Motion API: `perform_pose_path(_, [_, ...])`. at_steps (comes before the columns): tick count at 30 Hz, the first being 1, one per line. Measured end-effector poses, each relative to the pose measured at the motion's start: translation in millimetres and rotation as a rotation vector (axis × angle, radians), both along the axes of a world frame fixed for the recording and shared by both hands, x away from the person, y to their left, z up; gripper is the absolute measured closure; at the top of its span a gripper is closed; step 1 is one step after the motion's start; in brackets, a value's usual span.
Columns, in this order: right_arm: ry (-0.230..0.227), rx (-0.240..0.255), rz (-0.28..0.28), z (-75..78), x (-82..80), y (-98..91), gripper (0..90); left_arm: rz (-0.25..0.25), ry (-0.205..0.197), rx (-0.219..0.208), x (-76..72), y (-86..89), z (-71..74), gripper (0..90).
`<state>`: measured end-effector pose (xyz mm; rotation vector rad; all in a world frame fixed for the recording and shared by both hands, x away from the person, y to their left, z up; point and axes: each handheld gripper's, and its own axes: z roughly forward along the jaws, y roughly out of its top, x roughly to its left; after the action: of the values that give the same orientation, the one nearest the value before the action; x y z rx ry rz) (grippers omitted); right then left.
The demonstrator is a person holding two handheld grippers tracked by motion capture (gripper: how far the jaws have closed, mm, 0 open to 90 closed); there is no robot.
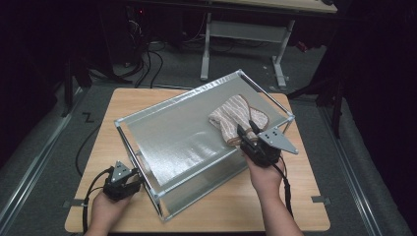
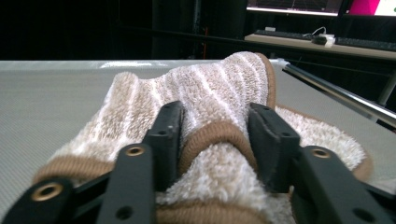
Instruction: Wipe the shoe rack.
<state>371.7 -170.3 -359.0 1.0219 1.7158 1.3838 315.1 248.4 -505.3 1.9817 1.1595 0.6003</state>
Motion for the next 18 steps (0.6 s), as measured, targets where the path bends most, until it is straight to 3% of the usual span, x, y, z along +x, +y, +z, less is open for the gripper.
perform_pose_path(10, [0.014, -0.009, 0.022, -0.8, -8.0, 8.4, 64.8, 0.011, -0.001, -0.006, -0.5, 0.2, -0.3, 56.3])
perform_pose_path(18, [0.005, -0.008, 0.07, -2.1, -35.6, 34.5, 63.0, 0.01, 0.002, 0.002, -0.9, 0.2, 0.0, 57.2])
